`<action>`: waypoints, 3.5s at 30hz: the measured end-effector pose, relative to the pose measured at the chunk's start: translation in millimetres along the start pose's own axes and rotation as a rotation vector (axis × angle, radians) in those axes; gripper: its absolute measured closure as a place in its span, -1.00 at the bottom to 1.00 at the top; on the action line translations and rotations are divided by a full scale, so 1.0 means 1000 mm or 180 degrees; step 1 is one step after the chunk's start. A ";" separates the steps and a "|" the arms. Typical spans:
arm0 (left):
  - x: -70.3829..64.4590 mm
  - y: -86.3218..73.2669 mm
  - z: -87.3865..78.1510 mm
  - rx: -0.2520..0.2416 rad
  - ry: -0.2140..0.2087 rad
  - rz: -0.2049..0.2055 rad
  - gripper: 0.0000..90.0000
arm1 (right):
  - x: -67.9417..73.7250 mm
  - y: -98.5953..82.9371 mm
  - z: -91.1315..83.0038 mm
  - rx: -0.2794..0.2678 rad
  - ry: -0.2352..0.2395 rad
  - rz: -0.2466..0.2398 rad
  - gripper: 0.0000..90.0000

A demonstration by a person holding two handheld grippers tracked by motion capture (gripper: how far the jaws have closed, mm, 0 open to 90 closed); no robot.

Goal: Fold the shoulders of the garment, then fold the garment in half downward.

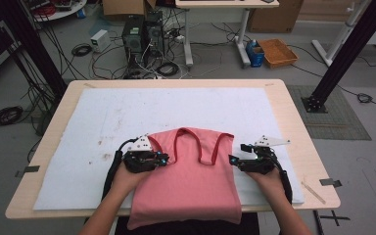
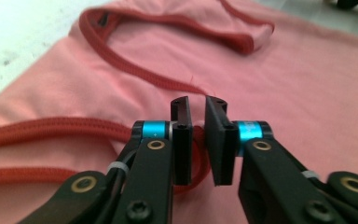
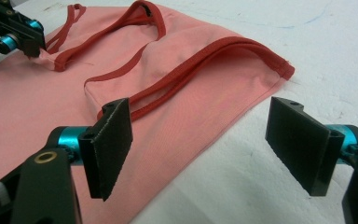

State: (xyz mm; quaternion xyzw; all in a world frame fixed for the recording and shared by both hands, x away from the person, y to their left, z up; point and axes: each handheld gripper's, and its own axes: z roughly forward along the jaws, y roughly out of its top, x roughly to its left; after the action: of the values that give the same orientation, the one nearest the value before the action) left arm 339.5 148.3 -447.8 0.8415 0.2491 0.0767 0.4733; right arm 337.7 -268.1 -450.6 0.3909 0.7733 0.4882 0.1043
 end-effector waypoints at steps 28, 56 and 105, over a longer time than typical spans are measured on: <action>0.004 -0.015 -0.034 -0.0205 0.0318 -0.0159 0.04 | -0.003 0.001 0.002 0.0059 0.0035 0.0057 -0.49; 0.028 -0.010 -0.059 -0.0706 0.0416 -0.0431 -0.60 | -0.002 0.003 -0.006 -0.0093 0.0186 0.0047 -0.51; 0.080 -0.009 -0.024 0.0221 0.0856 -0.0532 0.78 | -0.029 0.047 0.060 0.0640 -0.0337 -0.0528 0.80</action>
State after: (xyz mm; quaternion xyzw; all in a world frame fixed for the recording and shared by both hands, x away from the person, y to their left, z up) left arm 396.6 210.2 -451.0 0.8158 0.3819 0.1404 0.4110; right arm 413.3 -237.8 -448.2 0.3592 0.8414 0.3767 0.1452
